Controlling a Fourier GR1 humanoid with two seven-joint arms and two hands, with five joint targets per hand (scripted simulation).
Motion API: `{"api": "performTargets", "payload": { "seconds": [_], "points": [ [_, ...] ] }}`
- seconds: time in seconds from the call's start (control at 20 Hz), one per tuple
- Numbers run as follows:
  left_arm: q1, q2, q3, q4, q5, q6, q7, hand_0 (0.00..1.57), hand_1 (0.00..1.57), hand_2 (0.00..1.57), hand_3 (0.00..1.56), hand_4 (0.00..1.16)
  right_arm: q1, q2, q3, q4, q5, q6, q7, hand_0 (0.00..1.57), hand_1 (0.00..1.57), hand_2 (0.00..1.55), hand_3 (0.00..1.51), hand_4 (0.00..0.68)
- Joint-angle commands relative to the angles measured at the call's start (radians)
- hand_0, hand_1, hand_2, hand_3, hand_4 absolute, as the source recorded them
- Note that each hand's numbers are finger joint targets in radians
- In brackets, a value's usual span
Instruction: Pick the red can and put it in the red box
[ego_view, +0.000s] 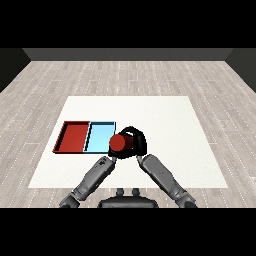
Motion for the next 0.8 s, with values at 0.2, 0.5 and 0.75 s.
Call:
{"api": "performTargets", "payload": {
  "seconds": [0.2, 0.5, 0.75],
  "points": [
    [0.026, 0.017, 0.036, -0.048, -0.013, 0.037, 0.008, 1.57, 1.57, 1.55, 1.47, 1.14, 0.018, 0.013, -0.041, -0.024, 0.009, 0.054, 0.04, 1.48, 1.48, 1.44, 1.39, 0.642],
    [-0.064, -0.017, 0.013, 0.038, 0.062, 0.082, -0.153, 1.57, 1.57, 1.57, 1.5, 1.15, 0.017, 0.014, -0.021, -0.032, -0.002, 0.034, 0.071, 1.25, 1.25, 1.25, 1.16, 0.0],
    [0.01, -0.017, 0.009, -0.028, 0.025, 0.077, -0.157, 1.57, 1.57, 1.57, 1.51, 1.15, 0.01, 0.014, -0.01, 0.004, 0.063, 0.021, 0.134, 0.0, 0.0, 0.0, 0.0, 0.0]
  ]
}}
